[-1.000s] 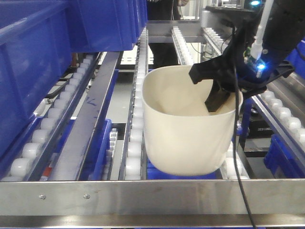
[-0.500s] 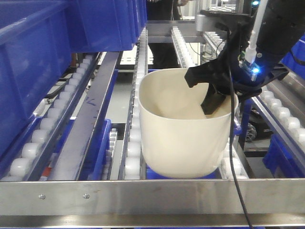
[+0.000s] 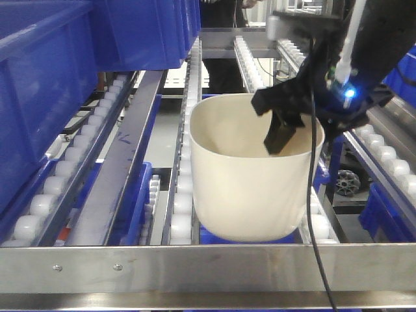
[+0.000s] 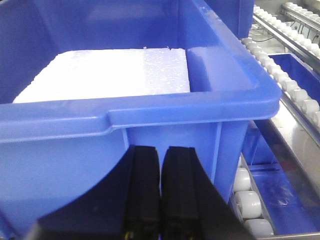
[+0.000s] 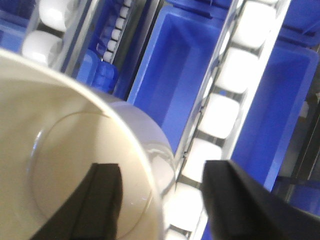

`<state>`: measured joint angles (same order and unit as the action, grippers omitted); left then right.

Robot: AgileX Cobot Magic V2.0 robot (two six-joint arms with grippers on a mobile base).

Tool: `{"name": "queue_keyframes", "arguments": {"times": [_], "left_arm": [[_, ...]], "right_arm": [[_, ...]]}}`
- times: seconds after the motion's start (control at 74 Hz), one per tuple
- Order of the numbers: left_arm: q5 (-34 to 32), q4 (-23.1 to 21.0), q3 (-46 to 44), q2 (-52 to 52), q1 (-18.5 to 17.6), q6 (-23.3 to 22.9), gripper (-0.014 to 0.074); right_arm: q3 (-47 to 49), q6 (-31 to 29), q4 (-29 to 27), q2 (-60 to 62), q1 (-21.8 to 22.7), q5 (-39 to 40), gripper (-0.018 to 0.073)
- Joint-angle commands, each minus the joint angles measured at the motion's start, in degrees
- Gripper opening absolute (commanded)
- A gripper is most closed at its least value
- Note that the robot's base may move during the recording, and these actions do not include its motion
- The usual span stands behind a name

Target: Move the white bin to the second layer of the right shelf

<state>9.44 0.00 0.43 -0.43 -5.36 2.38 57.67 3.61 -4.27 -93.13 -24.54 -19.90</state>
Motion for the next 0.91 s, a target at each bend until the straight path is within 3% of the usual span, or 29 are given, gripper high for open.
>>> {"name": "queue_keyframes", "arguments": {"times": [0.0,0.473,0.554,0.77,0.892], "left_arm": [[-5.0,0.0,2.1,-0.8,-0.3,-0.2,0.0085],[-5.0,0.0,2.1,-0.8,-0.3,-0.2,0.0085],[-5.0,0.0,2.1,-0.8,-0.3,-0.2,0.0085],[-5.0,0.0,2.1,-0.8,-0.3,-0.2,0.0085],[-5.0,0.0,2.1,-0.8,-0.3,-0.2,0.0085]], "right_arm": [[1.7,-0.5,0.3,4.4,0.0,3.3,0.0488],[1.6,-0.5,0.3,18.1,0.0,3.7,0.0467],[1.0,-0.5,0.3,22.0,0.4,4.4,0.0398],[-7.2,-0.5,0.3,36.1,6.6,9.4,0.0044],[-13.5,-0.5,0.3,44.2,12.8,9.8,0.0055]]}}
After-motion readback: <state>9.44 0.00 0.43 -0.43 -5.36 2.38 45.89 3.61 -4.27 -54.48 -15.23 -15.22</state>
